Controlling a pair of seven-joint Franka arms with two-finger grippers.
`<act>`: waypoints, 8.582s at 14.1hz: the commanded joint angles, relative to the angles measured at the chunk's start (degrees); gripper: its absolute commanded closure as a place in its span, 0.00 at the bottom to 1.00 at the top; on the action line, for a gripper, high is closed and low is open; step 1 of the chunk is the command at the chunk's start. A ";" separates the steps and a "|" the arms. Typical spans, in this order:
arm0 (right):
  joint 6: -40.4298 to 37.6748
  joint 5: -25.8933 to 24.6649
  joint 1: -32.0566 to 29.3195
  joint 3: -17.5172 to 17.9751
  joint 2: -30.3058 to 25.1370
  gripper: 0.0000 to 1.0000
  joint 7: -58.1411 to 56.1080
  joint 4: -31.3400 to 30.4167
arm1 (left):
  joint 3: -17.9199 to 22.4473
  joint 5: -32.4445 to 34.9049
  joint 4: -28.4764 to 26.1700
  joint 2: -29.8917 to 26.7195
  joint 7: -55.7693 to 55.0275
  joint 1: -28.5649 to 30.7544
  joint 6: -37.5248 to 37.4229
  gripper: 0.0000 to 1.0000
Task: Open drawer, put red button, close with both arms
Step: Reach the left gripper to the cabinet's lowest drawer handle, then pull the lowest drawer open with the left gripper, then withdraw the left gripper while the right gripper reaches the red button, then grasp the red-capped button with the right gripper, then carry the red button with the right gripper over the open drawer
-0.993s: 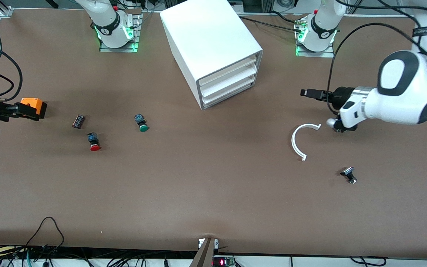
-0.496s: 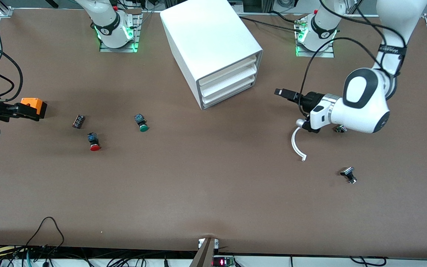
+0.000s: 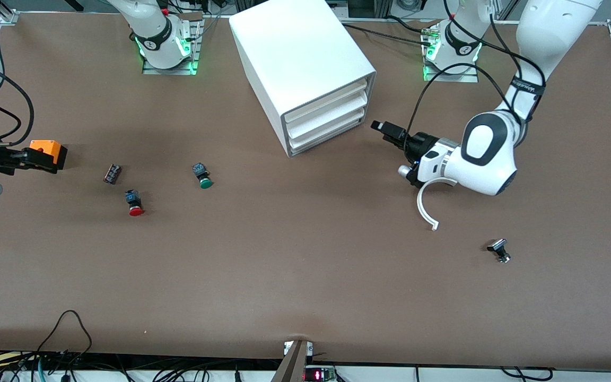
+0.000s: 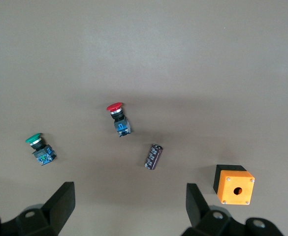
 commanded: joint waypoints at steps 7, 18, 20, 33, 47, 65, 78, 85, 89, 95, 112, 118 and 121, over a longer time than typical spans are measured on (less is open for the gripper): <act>-0.59 0.94 -0.47 0.16 0.04 0.00 -1.32 0.41 | -0.05 -6.30 -1.66 4.09 10.43 -3.43 1.84 0.05; -0.67 0.85 -0.47 0.16 0.04 0.00 -1.58 0.50 | -4.36 -9.82 -7.11 3.30 10.96 -4.32 6.94 0.53; -0.67 0.85 -0.47 0.16 0.04 0.00 -1.58 0.50 | -5.15 -9.82 -7.20 3.04 10.96 -4.32 6.94 0.66; -0.68 0.85 -0.47 0.16 0.13 0.00 -1.41 0.41 | -4.62 -9.73 -6.24 3.12 12.19 -2.56 6.59 1.00; -0.67 0.85 -0.38 0.16 0.48 0.00 -1.41 0.41 | 4.68 -7.53 6.07 8.75 12.01 -2.03 6.59 1.00; 37.79 4.28 -0.30 0.51 0.74 0.00 -18.10 -30.33 | 7.07 7.81 9.59 -3.88 5.88 6.57 6.94 0.00; 53.19 4.19 -0.12 2.01 6.98 0.00 -20.04 -39.05 | 7.77 50.46 18.55 -24.11 -16.02 9.92 -6.68 0.00; 62.77 4.19 -0.21 3.15 11.11 0.14 -22.93 -42.21 | 9.18 53.90 20.74 -24.31 -17.52 9.39 -6.06 0.00; 62.70 4.19 -0.21 2.98 11.21 0.77 -28.54 -41.95 | 9.35 53.99 20.84 -24.04 -18.48 8.43 -6.07 0.00; 56.39 4.19 -0.38 2.80 9.02 0.99 -34.89 -38.10 | 11.72 53.81 20.84 -23.07 -18.49 8.25 -4.49 0.00; -1.80 4.02 13.04 3.15 8.92 0.99 -11.02 11.04 | 12.87 53.29 20.31 -23.16 -18.66 8.16 -2.99 0.00; -4.37 7.08 26.58 3.24 9.71 1.00 11.91 18.85 | 13.13 53.29 20.31 -23.07 -18.66 8.25 -3.08 0.00; -4.02 8.24 33.25 3.24 12.78 1.00 20.63 24.31 | 13.22 53.29 20.40 -22.90 -18.66 8.25 -3.08 0.00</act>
